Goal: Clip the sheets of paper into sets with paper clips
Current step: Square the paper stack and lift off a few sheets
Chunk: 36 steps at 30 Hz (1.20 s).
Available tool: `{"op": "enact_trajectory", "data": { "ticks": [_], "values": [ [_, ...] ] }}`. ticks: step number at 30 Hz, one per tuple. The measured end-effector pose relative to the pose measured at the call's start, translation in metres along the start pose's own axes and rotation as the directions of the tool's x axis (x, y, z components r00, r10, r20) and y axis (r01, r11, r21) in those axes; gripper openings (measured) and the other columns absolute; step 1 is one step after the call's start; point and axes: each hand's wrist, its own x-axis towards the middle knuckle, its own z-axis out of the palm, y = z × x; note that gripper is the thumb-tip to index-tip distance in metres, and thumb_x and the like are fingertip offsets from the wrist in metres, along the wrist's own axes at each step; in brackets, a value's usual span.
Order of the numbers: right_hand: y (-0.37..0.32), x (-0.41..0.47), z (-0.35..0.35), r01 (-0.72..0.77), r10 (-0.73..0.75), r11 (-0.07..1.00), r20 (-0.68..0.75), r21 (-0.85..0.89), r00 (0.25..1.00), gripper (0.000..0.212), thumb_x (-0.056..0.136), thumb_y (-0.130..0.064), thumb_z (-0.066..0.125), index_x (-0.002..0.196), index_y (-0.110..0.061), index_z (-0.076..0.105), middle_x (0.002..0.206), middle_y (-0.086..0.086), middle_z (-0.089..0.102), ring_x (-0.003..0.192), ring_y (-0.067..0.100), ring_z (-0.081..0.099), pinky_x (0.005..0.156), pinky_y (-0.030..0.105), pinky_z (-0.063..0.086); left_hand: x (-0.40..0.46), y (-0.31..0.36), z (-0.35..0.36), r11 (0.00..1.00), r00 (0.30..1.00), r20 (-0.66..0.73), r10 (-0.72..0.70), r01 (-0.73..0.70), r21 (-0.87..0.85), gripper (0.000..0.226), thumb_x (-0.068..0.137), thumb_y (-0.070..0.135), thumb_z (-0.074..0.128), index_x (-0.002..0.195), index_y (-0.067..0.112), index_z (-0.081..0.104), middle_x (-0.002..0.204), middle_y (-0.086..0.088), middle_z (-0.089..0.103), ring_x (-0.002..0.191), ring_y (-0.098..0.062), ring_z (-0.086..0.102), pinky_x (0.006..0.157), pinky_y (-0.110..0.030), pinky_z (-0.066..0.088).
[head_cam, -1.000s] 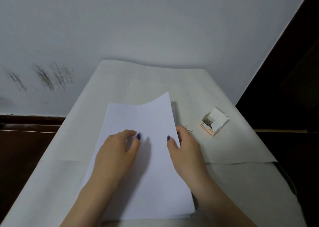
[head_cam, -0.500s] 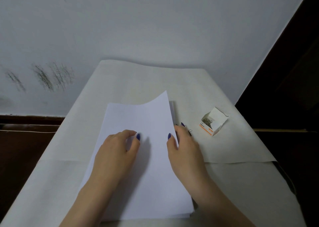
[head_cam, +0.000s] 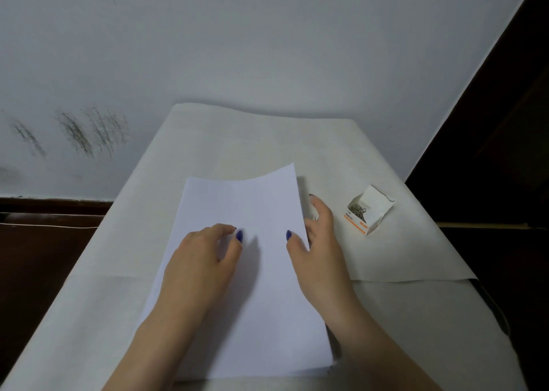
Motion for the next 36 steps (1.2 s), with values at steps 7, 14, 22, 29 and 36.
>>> {"op": "enact_trajectory", "data": {
  "ticks": [7,14,22,29,36],
  "values": [
    [0.007,0.013,-0.011,-0.045,0.045,0.998,-0.002,-0.053,0.999,0.023,0.094,-0.010,0.053,0.080,0.007,0.046,0.066,0.011,0.032,0.058,0.015,0.021,0.049,0.025,0.020,0.003,-0.001,-0.004,0.993,0.999,0.003,-0.039,0.039,-0.109,0.037,0.093,0.036,0.053,0.127,0.022,0.061,0.122,0.002,0.066,0.108,-0.020,0.060,0.087,-0.029,0.044],
    [0.008,0.008,-0.026,-0.099,0.094,0.993,0.072,0.068,0.993,0.012,0.095,-0.012,0.052,0.089,-0.018,0.061,0.072,-0.013,0.069,0.065,0.004,0.054,0.063,0.021,0.041,0.021,-0.025,-0.026,0.907,0.949,-0.192,-0.251,0.161,-0.388,0.079,0.086,0.045,0.064,0.150,0.012,0.031,0.151,-0.009,0.040,0.134,-0.021,0.043,0.107,-0.037,0.037],
    [0.007,0.005,-0.021,-0.087,0.072,0.993,0.183,0.074,0.981,0.021,0.098,-0.018,0.046,0.107,0.001,0.051,0.112,0.031,0.058,0.116,0.046,0.043,0.091,0.046,0.049,0.027,-0.045,-0.044,0.558,0.903,0.189,-0.387,0.392,-0.731,0.030,0.076,0.050,0.072,0.085,0.022,0.078,0.092,-0.007,0.078,0.077,-0.024,0.070,0.079,-0.041,0.053],
    [0.010,0.006,-0.017,0.003,-0.003,1.000,0.060,0.011,0.998,0.042,0.099,-0.029,0.043,0.066,-0.021,0.020,0.043,-0.011,0.023,0.041,0.006,0.020,0.038,0.014,0.020,0.027,-0.043,-0.035,0.568,0.928,0.169,-0.331,0.339,-0.750,0.025,0.083,0.045,0.069,0.093,0.023,0.076,0.075,0.004,0.078,0.059,-0.012,0.071,0.059,-0.029,0.053],
    [0.011,0.023,-0.028,0.127,-0.110,0.977,-0.109,0.172,0.988,0.008,0.095,-0.030,0.053,0.101,-0.032,0.057,0.086,-0.017,0.066,0.077,-0.001,0.061,0.072,0.010,0.044,0.020,-0.029,-0.029,0.628,0.941,0.282,-0.189,0.336,-0.702,0.025,0.084,0.045,0.067,0.095,0.025,0.077,0.085,-0.006,0.079,0.070,-0.023,0.073,0.067,-0.032,0.053]
  ]
}}
